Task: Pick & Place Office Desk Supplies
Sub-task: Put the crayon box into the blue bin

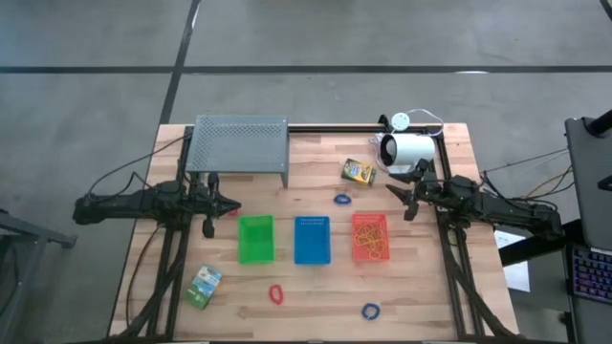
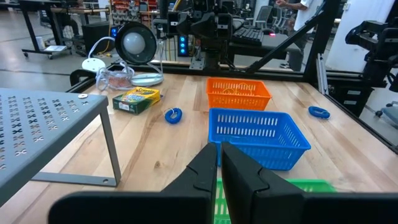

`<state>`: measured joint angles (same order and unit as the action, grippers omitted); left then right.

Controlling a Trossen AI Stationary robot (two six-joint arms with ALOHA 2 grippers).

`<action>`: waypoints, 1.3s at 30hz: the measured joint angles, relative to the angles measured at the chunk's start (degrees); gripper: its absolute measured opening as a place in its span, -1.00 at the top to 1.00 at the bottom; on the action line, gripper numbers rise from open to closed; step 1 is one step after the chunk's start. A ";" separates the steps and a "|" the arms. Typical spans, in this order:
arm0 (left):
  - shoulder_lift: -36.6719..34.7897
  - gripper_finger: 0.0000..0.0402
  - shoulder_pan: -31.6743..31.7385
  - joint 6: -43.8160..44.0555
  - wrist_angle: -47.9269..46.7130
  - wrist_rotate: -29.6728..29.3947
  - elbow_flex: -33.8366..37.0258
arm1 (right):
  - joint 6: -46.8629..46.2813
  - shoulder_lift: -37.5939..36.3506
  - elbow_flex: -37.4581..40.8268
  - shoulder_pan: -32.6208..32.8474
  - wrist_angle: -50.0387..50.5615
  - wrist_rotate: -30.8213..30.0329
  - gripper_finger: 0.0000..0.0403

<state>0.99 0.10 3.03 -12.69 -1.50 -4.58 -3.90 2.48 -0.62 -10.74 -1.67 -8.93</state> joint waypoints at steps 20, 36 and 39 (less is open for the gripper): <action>-0.02 0.86 0.01 0.27 -0.06 -0.12 0.00 | -0.12 -0.02 0.00 -0.02 0.00 0.00 0.14; 0.36 0.86 -0.01 9.02 3.13 -3.22 -3.86 | 0.00 -0.02 0.00 -0.02 0.00 0.00 0.14; 2.48 0.86 -0.01 10.13 -3.31 -6.49 -8.09 | -0.13 -0.04 0.00 -0.02 -0.01 0.00 0.14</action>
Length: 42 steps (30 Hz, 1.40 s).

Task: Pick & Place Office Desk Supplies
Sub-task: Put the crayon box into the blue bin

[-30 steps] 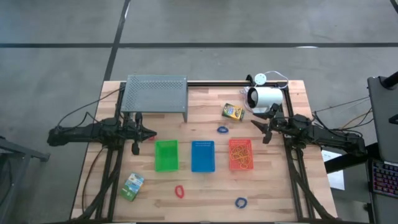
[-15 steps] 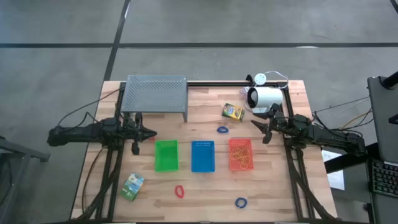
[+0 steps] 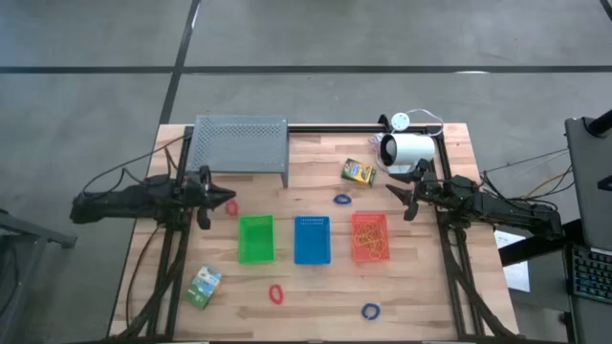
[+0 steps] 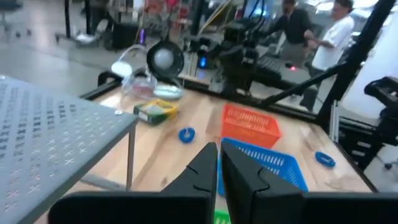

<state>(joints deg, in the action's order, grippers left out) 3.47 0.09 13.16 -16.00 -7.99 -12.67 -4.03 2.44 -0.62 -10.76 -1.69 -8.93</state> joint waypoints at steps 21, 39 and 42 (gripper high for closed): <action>37.05 0.86 -9.87 0.51 -3.52 -0.92 -21.45 | 0.09 0.00 0.00 0.00 -0.01 0.00 0.14; 39.44 0.86 -35.73 16.81 -11.37 -18.15 -24.10 | 0.06 0.02 0.00 0.00 -0.03 -0.04 0.14; 39.42 0.86 -38.92 22.10 -15.43 -19.04 -24.10 | 0.06 0.02 0.00 0.00 -0.03 -0.03 0.14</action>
<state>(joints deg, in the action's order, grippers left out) 42.89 -38.83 35.26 -31.43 -27.03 -36.77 -3.97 2.46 -0.62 -10.76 -1.72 -8.96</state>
